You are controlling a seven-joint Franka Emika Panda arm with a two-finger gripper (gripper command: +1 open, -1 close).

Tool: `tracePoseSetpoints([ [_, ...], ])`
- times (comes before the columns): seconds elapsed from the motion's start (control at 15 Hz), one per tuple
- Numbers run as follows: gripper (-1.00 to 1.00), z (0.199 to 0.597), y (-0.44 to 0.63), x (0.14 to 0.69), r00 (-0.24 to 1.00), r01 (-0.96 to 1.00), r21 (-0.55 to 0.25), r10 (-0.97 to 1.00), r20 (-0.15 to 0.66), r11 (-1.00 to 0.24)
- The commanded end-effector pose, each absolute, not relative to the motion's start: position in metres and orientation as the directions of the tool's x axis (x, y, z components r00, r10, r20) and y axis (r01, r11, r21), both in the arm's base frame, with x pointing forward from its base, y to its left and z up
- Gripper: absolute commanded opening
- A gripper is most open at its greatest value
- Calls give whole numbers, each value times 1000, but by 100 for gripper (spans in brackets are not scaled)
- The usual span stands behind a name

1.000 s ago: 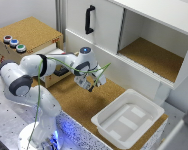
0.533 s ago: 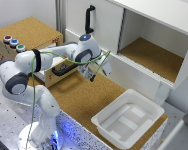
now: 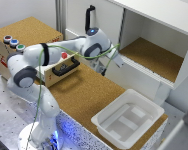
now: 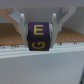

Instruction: Place the purple block inside the right cabinet

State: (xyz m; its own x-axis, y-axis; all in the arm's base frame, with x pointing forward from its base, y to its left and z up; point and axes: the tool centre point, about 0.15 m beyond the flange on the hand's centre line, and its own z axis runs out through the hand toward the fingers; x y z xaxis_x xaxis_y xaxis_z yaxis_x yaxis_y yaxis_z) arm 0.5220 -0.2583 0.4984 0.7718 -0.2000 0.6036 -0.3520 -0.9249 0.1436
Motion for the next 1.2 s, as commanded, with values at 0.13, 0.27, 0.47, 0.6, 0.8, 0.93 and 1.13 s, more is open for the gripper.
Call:
tracePoseSetpoints([
  [0.13,-100,496,-310,627,851,-222,69,-159,501,-973],
  [0.27,-100,492,-311,644,856,-194,61,-139,497,-979],
  [0.47,-100,482,-310,670,860,-165,61,-114,498,-984],
  [0.6,-100,475,-312,683,866,-163,61,-113,488,-985],
  [0.8,100,465,-309,695,855,-182,77,-119,505,-980],
  [0.93,100,465,-310,686,839,-177,50,-124,530,-983],
  [1.13,100,487,-304,645,799,-158,-8,-132,587,-987],
])
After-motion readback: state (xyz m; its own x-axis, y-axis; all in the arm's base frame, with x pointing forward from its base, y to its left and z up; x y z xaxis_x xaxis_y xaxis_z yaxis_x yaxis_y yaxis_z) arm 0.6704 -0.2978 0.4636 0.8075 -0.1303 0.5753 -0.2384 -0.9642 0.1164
